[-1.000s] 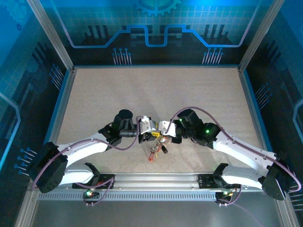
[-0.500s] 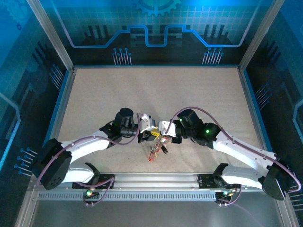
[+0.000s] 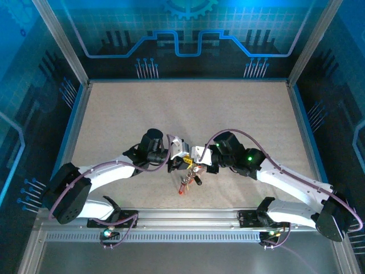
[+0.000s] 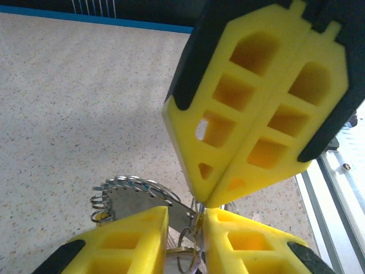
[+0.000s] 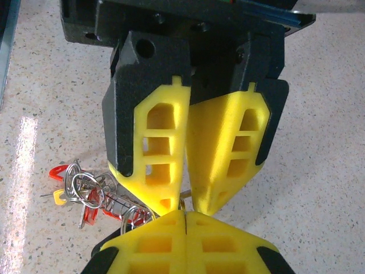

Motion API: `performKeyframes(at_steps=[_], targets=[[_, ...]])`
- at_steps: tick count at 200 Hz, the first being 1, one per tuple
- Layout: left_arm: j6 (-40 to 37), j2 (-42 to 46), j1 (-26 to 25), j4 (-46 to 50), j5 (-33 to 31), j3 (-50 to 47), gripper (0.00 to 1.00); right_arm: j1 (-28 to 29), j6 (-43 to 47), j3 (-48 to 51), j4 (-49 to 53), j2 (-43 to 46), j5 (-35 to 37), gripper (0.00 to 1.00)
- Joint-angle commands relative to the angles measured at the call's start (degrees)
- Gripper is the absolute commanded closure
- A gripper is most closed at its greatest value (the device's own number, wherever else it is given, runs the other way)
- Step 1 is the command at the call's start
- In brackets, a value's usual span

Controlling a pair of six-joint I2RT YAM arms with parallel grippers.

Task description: Put the keys on the keyring

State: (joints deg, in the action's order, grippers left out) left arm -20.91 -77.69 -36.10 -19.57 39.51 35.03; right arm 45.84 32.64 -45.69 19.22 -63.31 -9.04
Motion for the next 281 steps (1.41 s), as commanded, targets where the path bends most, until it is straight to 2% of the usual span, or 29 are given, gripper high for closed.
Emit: performKeyframes(at_steps=[1, 30, 59, 76, 93, 106, 121, 145, 169, 194, 223, 281], targets=[[-0.04, 0.17, 0.54, -1.14, 3.35, 0.75, 0.84, 0.47, 0.83, 0.26, -2.1, 1.7, -0.88, 1.0], [-0.29, 1.08, 1.15, -1.12, 3.34, 0.75, 0.94, 0.46, 0.91, 0.28, -1.96, 1.95, -1.11, 1.0], [-3.46, 3.25, 1.26, 0.62, 3.38, 0.58, 0.98, 0.41, 0.95, -0.98, 0.57, 3.38, -1.0, 1.0], [-6.5, 5.23, 1.22, 1.58, 3.51, 0.03, 1.0, 0.4, 1.42, -1.84, 3.44, 5.12, -1.24, 0.83], [-10.81, 7.36, 1.05, 3.54, 2.83, -0.39, 1.0, 0.09, 1.61, -2.23, 5.44, 6.46, -0.07, 0.77], [-14.42, 8.76, 0.6, 5.57, 1.09, -0.48, 1.0, -0.18, 1.23, -2.38, 5.91, 6.88, -0.04, 0.75], [-18.93, 9.98, -0.55, 8.93, -1.98, 0.15, 1.0, -0.69, 4.37, -2.61, 7.48, 6.89, -4.93, 0.75], [-23.75, 10.55, -2.66, 13.37, -6.24, 1.69, 1.0, -0.72, 3.31, -4.27, 8.18, 5.07, -9.15, 0.73], [-27.69, 11.36, -5.85, 11.53, -10.87, 0.75, 1.0, -1.86, 2.19, -6.94, 9.17, 1.7, -10.63, 0.73], [-27.38, 12.79, -6.19, 5.92, -11.91, -1.23, 1.0, -5.73, 2.11, -8.25, 10.35, 0.47, -16.14, 0.72], [-27.82, 12.95, -6.18, 7.22, -11.85, -0.51, 1.0, -5.65, 3.38, -7.88, 11.73, 0.19, -16.92, 0.68], [-26.6, 12.12, -6.18, 6.67, -11.33, 0.32, 1.0, -4.58, 4.71, -7.15, 11.73, -0.73, -15.42, 0.66]])
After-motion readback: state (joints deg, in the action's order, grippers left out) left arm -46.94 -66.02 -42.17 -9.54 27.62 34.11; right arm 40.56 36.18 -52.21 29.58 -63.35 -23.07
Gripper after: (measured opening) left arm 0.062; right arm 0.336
